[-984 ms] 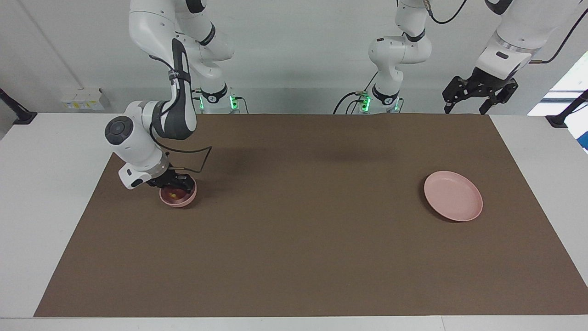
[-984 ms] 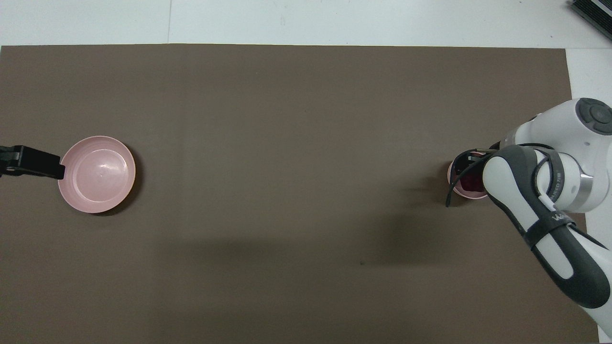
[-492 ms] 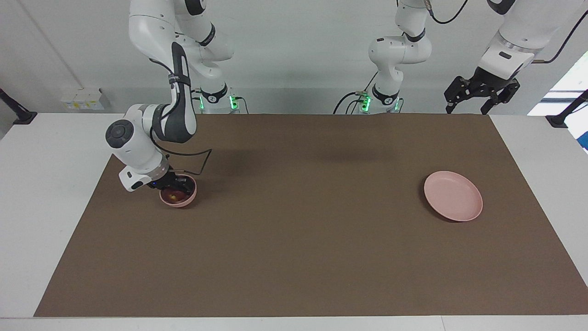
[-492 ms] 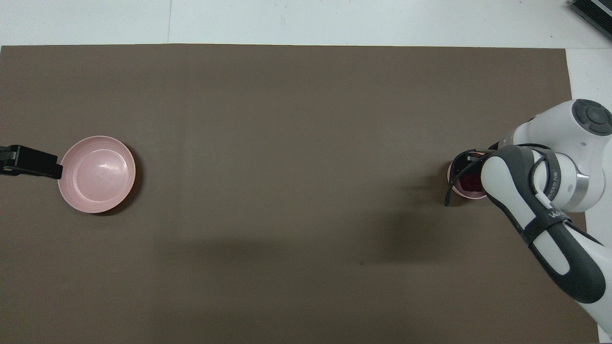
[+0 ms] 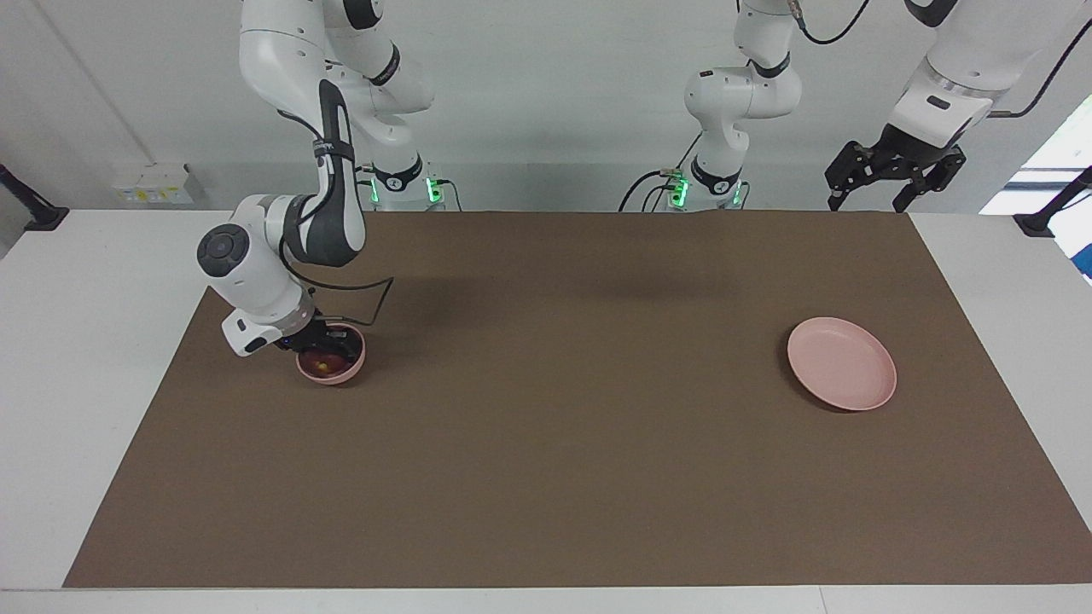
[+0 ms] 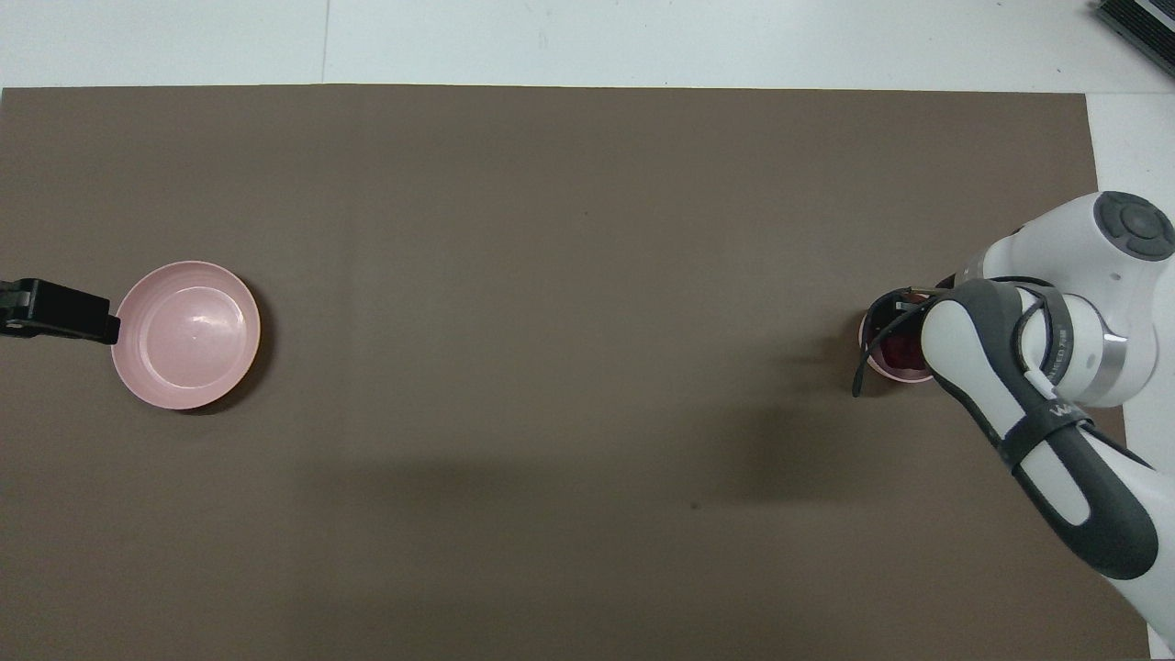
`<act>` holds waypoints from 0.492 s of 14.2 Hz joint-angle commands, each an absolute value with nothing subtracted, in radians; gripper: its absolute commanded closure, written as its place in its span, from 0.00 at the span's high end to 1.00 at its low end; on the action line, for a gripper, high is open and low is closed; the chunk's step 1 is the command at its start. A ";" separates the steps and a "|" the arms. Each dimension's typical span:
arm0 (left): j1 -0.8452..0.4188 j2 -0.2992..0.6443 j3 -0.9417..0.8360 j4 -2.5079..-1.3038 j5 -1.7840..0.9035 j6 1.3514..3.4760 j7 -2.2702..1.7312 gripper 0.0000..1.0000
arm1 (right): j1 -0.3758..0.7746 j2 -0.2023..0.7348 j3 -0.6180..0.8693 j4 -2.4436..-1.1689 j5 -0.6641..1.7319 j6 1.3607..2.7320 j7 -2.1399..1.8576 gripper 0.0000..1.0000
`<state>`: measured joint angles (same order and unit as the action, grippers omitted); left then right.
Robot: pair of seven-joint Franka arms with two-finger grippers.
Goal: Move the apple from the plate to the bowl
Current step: 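Lower the apple into the bowl and open the right gripper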
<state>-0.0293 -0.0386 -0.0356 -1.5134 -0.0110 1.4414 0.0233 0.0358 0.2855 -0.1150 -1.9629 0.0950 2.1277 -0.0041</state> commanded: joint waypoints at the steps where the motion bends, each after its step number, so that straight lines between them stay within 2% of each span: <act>1: -0.018 -0.048 -0.038 -1.519 -0.023 1.443 0.026 1.00 | 0.021 0.284 -0.103 -1.970 0.072 2.152 -0.002 0.48; 4: -0.018 -0.048 -0.038 -1.519 -0.023 1.443 0.026 1.00 | 0.021 0.285 -0.103 -1.965 0.072 2.149 -0.002 0.84; 5: -0.017 -0.048 -0.038 -1.519 -0.023 1.443 0.026 1.00 | 0.021 0.285 -0.103 -1.964 0.072 2.146 -0.002 0.92; 7: -0.018 -0.048 -0.038 -1.519 -0.023 1.443 0.026 1.00 | 0.021 0.285 -0.103 -1.959 0.072 2.138 -0.002 1.00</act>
<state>-0.0293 -0.0386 -0.0356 -1.5134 -0.0110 1.4414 0.0232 0.0357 0.2860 -0.1149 -1.9622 0.0949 2.1277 -0.0041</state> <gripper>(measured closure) 0.000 0.079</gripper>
